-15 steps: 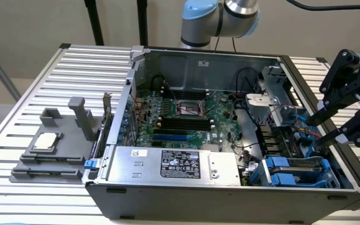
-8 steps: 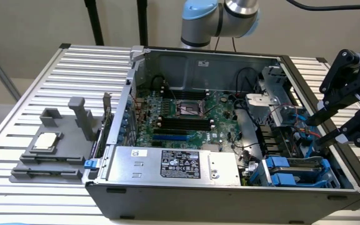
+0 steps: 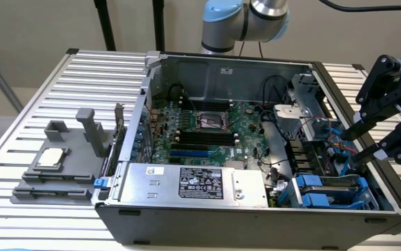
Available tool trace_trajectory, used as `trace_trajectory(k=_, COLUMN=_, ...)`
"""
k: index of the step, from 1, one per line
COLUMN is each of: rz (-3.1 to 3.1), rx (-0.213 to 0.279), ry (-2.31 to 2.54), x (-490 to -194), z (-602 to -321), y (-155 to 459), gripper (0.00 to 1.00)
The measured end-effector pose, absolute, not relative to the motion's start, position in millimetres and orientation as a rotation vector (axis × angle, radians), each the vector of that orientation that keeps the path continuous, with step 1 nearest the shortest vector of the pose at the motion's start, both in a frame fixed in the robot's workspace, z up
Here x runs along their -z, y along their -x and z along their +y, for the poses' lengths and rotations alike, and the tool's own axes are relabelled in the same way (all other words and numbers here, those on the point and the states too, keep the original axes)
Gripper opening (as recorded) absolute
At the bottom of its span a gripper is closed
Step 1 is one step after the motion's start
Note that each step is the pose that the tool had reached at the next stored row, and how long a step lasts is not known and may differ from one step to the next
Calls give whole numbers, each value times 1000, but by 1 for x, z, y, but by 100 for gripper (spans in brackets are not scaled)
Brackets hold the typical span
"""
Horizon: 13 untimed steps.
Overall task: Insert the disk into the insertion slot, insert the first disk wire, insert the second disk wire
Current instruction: 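Insert the first disk wire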
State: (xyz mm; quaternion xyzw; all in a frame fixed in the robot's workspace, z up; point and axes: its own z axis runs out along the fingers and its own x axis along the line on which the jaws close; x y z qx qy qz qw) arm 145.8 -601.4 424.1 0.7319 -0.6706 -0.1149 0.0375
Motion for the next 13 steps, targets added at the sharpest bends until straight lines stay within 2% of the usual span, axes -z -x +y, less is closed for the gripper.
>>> trace_trajectory(k=13, rz=-2057, rx=349, ry=-2251, x=-421, z=-601, y=-157, gripper=40)
